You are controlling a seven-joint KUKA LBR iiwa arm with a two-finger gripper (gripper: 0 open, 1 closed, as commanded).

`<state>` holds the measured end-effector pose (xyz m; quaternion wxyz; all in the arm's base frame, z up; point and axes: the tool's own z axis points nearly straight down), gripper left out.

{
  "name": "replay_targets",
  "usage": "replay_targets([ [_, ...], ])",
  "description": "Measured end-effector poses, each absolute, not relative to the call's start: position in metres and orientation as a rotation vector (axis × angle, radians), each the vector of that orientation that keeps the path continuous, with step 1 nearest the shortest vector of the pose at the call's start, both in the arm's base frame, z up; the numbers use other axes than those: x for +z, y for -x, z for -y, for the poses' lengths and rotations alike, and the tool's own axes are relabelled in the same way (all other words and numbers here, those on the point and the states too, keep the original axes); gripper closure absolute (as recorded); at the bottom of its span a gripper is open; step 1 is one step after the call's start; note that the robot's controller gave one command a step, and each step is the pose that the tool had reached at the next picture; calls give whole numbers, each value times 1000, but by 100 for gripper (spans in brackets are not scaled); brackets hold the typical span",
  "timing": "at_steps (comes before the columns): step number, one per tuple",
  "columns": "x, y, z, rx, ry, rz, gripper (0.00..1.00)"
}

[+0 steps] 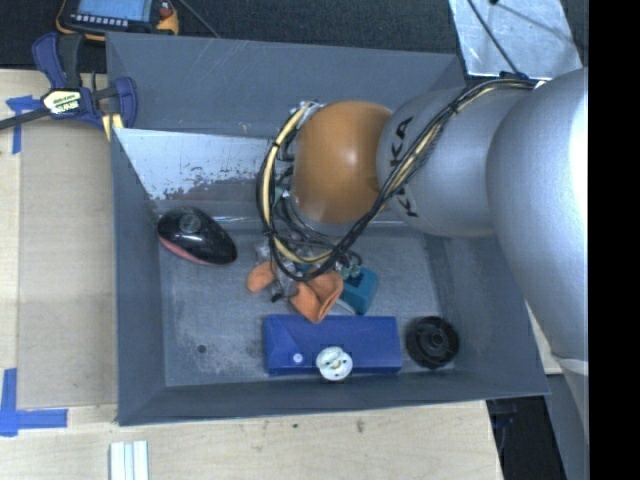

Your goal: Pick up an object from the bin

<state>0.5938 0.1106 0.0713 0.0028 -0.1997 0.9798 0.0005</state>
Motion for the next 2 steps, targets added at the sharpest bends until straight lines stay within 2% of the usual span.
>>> replay_targets([
  [2, 71, -595, -110, 3, 636, -3071, 100],
])
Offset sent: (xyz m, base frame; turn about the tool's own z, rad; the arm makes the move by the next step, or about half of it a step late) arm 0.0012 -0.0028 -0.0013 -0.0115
